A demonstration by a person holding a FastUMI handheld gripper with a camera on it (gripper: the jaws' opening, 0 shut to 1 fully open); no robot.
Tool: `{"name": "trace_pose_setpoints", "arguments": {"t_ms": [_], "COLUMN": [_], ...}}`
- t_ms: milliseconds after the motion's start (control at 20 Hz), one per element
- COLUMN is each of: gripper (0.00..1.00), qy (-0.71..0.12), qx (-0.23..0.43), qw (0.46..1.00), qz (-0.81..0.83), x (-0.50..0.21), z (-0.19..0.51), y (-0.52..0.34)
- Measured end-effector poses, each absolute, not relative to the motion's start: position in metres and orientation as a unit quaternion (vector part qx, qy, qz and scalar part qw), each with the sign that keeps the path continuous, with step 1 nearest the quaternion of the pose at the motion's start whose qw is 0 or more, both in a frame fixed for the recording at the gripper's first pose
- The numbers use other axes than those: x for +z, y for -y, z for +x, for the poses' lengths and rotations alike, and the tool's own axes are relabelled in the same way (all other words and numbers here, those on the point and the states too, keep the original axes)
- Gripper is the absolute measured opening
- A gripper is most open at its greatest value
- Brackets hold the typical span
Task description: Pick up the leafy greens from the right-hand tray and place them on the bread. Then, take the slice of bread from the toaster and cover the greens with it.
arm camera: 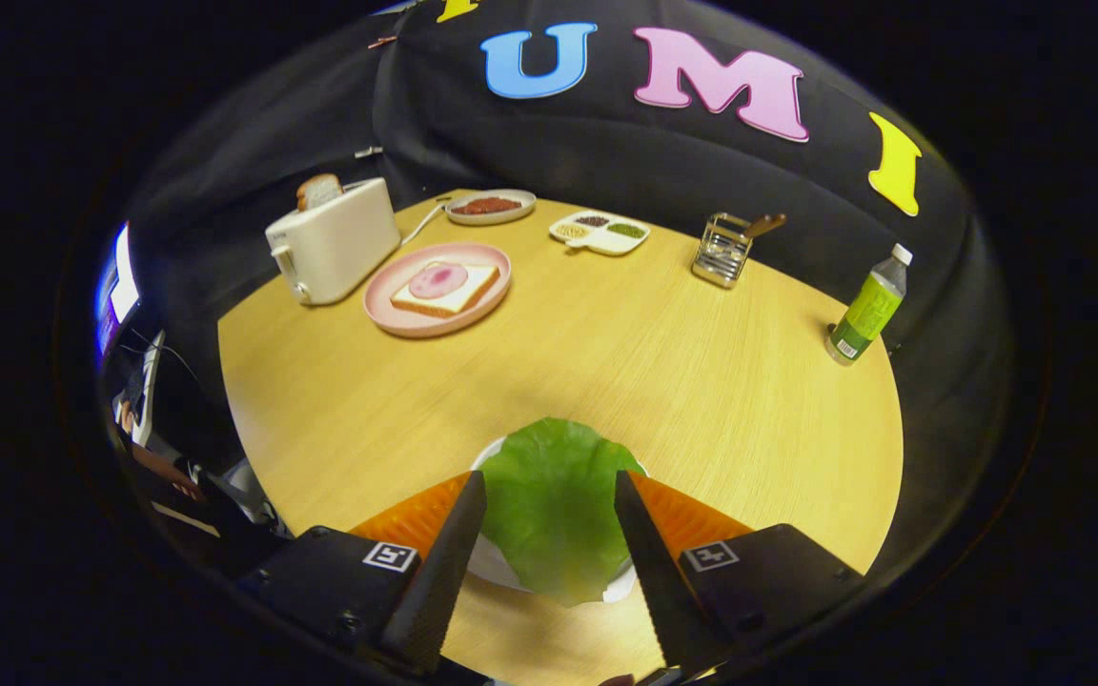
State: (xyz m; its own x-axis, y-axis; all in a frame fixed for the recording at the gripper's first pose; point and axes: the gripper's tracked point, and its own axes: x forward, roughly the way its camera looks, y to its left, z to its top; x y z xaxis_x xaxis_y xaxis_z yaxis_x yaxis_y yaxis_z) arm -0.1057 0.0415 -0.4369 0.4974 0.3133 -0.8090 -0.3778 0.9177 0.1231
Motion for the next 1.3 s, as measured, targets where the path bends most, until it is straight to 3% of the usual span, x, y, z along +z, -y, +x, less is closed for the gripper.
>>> {"name": "trace_pose_setpoints", "arguments": {"t_ms": [100,350,450,500,550,650,700,800,1300], "gripper": [0.8,0.8,0.74,0.6,0.58,0.37,0.17,0.07,0.05], "qy": [-0.487,-0.528,-0.537,-0.535,-0.541,-0.544,-0.545,-0.544,-0.465], "qx": [0.201,0.212,0.215,0.215,0.212,0.205,0.202,0.201,0.218], "qw": [0.848,0.82,0.814,0.815,0.813,0.813,0.813,0.814,0.858], "qz": [-0.049,-0.067,-0.05,-0.047,-0.045,-0.039,-0.032,-0.027,0.012], "x": [-0.462,-0.487,-0.492,-0.49,-0.49,-0.491,-0.49,-0.488,-0.397], "z": [-0.108,-0.116,-0.115,-0.113,-0.114,-0.113,-0.114,-0.113,-0.084], "y": [-0.038,-0.038,-0.043,-0.043,-0.041,-0.04,-0.04,-0.039,-0.052]}}
